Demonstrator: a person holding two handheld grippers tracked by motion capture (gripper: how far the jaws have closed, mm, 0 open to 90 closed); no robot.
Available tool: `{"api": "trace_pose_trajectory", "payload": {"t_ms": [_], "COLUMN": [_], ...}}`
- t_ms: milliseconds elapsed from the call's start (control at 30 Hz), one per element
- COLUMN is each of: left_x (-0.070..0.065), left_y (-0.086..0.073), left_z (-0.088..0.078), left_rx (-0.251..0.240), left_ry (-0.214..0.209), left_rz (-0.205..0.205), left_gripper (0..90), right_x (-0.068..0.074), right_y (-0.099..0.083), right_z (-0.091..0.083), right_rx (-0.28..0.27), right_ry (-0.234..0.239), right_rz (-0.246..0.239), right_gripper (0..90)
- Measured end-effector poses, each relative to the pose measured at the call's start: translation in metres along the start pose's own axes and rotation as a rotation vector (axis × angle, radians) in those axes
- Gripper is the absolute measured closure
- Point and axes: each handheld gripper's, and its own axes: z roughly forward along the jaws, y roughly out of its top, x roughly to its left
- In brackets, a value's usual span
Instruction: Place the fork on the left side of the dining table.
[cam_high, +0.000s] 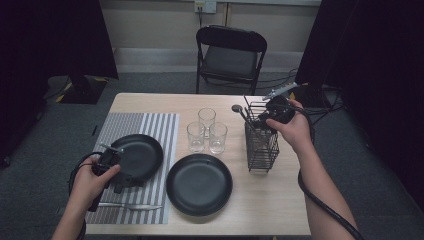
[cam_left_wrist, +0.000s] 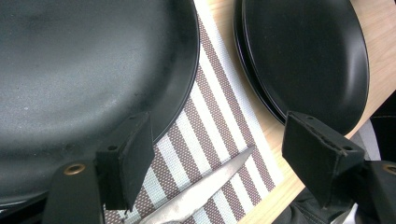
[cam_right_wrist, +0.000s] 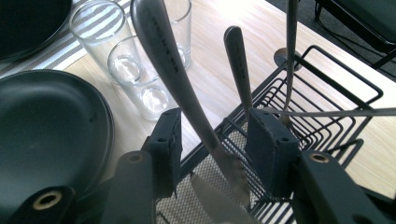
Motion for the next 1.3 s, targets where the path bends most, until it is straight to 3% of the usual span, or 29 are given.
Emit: {"api": "trace_pose_trajectory", "payload": {"t_ms": [400, 467, 567, 867, 1300], "left_x": [0.002, 0.003, 0.001, 0.002, 0.001], "left_y": [-0.001, 0.0, 0.0, 0.0, 0.0], "left_z": [-0.001, -0.002, 0.0, -0.001, 0.002], "left_rx": [-0.013, 0.003, -0.008, -0.002, 0.0], "left_ry": [-0.006, -0.003, -0.008, -0.006, 0.001], "left_rz": [-0.014, 0.004, -0.012, 0.0, -0.002], "left_gripper": [25.0, 25.0, 25.0, 25.0, 25.1], "right_x": [-0.012, -0.013, -0.014, -0.013, -0.017], "right_y": [0.007, 0.008, 0.01, 0.019, 0.021], "right_z": [0.007, 0.007, 0.01, 0.017, 0.028], "right_rx": [-0.004, -0.003, -0.008, 0.0, 0.007], "right_ry": [-0.021, -0.026, -0.025, -0.023, -0.028], "right_rz": [0.021, 0.025, 0.023, -0.006, 0.017], "right_gripper": [57.4, 57.4, 57.4, 57.7, 59.2]}}
